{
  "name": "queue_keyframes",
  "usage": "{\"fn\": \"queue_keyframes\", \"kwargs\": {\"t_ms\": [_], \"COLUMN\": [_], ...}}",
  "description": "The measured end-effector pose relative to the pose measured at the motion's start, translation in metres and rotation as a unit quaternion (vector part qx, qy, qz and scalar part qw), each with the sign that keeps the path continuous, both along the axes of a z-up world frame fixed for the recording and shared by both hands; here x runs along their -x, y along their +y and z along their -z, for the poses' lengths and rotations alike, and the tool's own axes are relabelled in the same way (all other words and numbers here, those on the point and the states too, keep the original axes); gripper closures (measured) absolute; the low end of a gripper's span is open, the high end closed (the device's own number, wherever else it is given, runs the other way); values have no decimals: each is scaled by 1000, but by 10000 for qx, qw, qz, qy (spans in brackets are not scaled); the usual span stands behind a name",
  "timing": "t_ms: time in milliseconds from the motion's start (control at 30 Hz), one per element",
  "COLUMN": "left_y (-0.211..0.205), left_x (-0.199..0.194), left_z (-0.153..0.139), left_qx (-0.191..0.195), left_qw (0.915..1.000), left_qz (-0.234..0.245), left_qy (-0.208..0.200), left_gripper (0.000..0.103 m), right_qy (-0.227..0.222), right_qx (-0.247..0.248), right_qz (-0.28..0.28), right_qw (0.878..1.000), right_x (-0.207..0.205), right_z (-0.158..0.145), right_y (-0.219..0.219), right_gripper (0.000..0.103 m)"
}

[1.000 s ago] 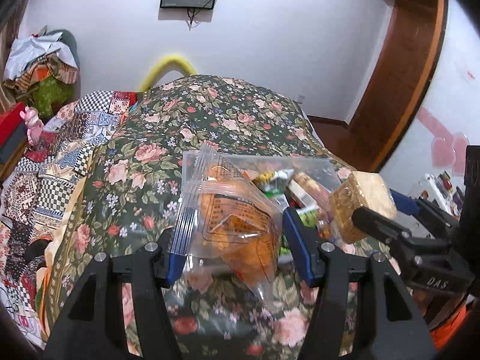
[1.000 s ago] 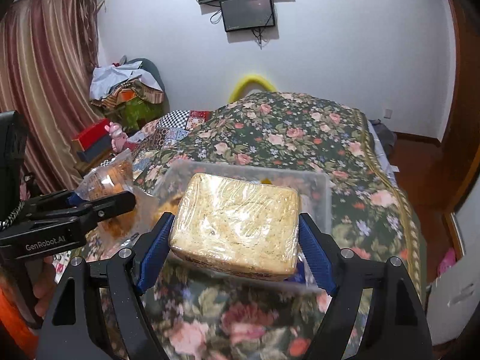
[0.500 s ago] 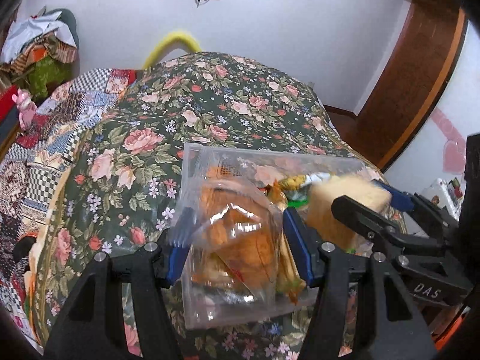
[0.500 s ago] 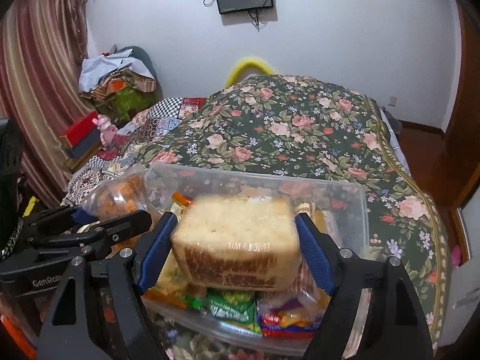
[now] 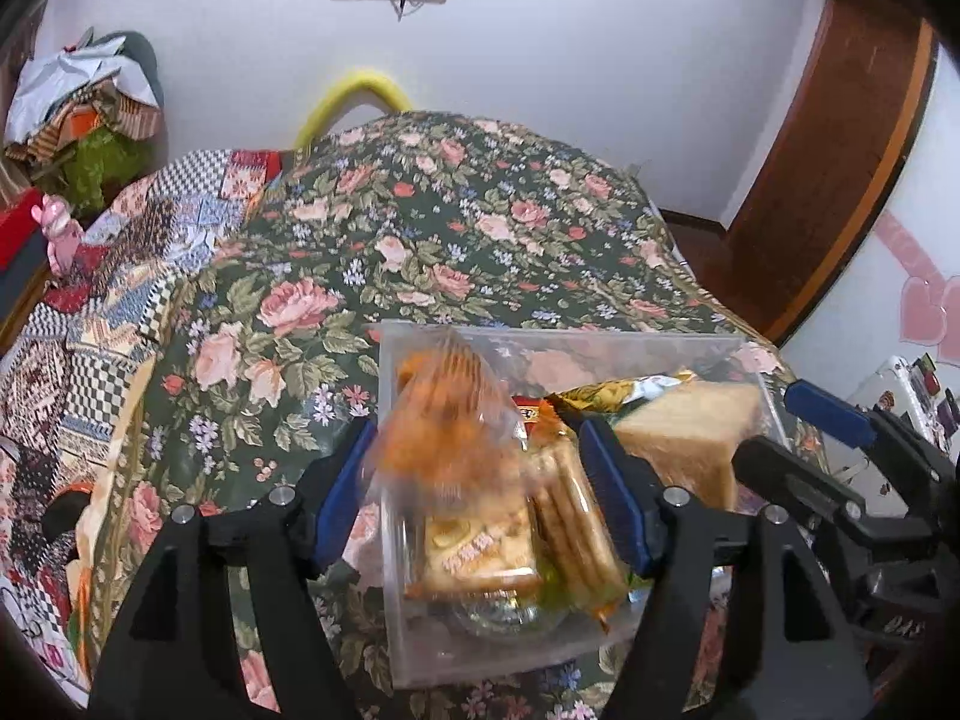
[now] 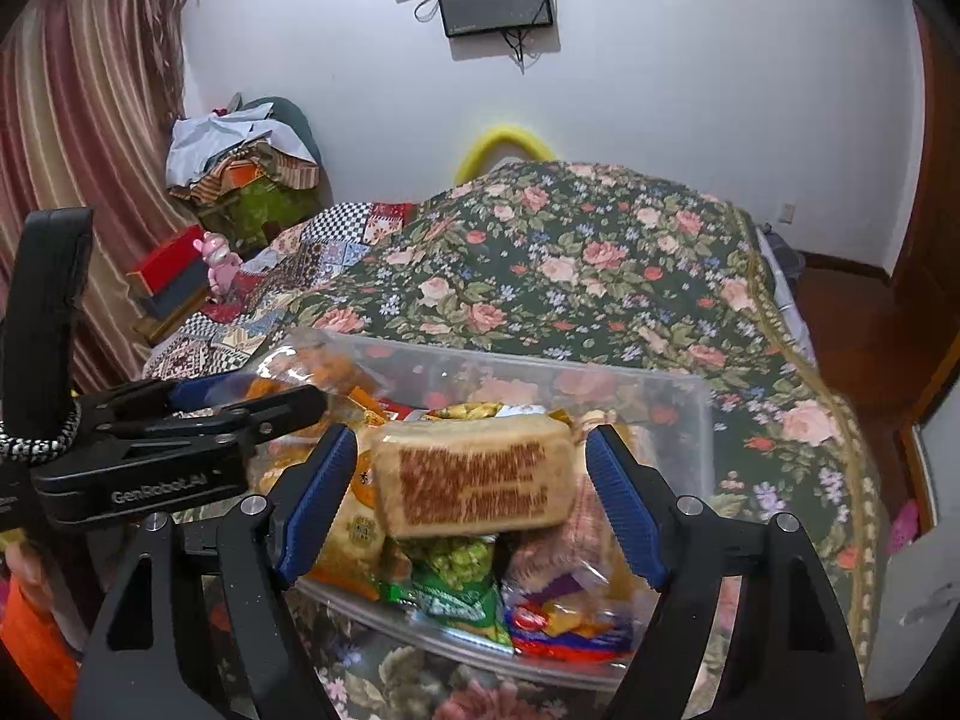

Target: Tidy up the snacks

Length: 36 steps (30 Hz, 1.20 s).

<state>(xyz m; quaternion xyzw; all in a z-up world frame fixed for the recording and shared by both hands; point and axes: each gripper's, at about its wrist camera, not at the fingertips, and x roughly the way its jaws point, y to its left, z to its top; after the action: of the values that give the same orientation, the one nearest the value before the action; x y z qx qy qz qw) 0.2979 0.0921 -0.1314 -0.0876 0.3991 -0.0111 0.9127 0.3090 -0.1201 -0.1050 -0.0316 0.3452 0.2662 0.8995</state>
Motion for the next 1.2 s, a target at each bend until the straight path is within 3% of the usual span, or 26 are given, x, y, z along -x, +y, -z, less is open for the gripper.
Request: {"fn": "queue_keyframes", "kwargs": {"t_ms": [333, 633, 700, 867, 1000, 1200], "left_y": [-15, -41, -45, -54, -60, -61], "left_x": [73, 155, 171, 197, 211, 217], "left_z": [-61, -122, -132, -145, -149, -148], "left_qx": [-116, -404, -431, -547, -691, -713], "left_qw": [9960, 9802, 9765, 9683, 9632, 9628], "left_qz": [-59, -125, -135, -119, -174, -179], "left_qy": [-879, -1934, -2108, -2434, -2591, -2600], "left_gripper": [34, 34, 33, 13, 3, 1], "right_qy": [-584, -1162, -1289, -1588, -1744, -1826], "right_qx": [-108, -532, -573, -644, -582, -525], "right_qz": [183, 377, 402, 424, 463, 505], "right_qw": [9981, 9911, 9892, 9843, 9819, 9805], "right_x": [46, 100, 111, 132, 140, 146], "right_z": [-38, -84, -92, -103, -104, -101], "right_y": [-28, -56, -59, -63, -62, -61], "right_gripper": [27, 26, 22, 0, 0, 0]}}
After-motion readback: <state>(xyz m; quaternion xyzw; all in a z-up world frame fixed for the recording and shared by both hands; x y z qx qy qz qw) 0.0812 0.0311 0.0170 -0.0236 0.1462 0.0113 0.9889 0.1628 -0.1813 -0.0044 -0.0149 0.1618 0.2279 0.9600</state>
